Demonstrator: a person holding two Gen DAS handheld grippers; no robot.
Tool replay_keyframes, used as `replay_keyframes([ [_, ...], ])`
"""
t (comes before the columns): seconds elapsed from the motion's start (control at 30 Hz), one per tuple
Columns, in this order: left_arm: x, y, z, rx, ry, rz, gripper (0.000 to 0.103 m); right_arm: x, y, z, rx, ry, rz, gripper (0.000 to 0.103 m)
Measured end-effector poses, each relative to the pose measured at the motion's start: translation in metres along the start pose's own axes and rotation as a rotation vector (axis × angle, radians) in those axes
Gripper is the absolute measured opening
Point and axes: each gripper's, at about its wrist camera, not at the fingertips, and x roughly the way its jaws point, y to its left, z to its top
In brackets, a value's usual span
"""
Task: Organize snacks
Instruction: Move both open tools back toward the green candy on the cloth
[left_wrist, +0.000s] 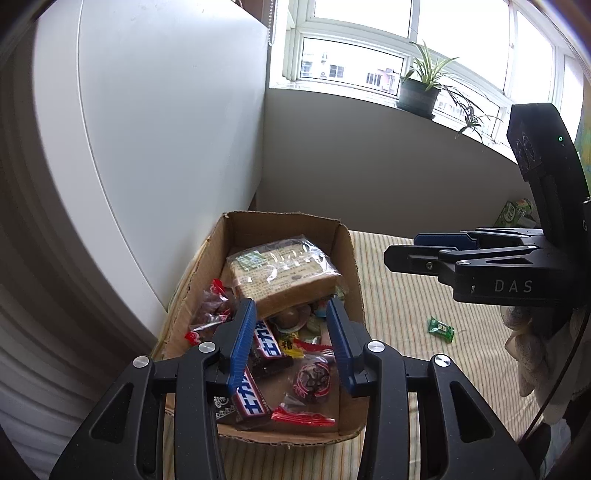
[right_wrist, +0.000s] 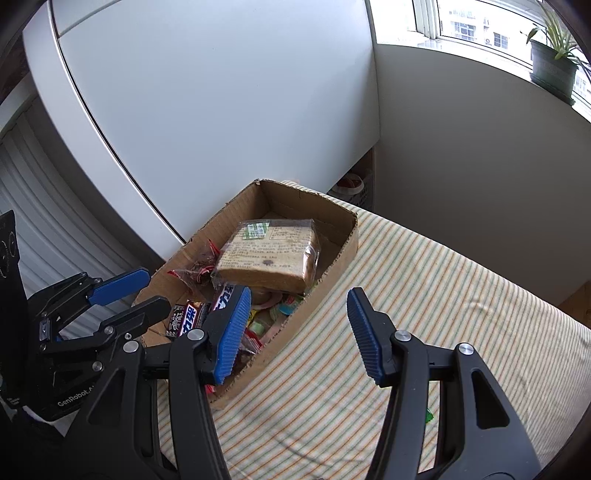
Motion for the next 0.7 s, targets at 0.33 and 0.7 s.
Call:
replay_keyframes([
  [0.33,-0.014,-0.025,-0.036,0.015,0.032,-0.006,0.041,-0.022,-0.042,-0.059,0.039,0.027,-0.042,0.057],
  [0.7,-0.022,-0.045,-0.082,0.033,0.066,0.024,0.041,-0.010,-0.071,-0.114,0.047,0.083,-0.071,0.057],
])
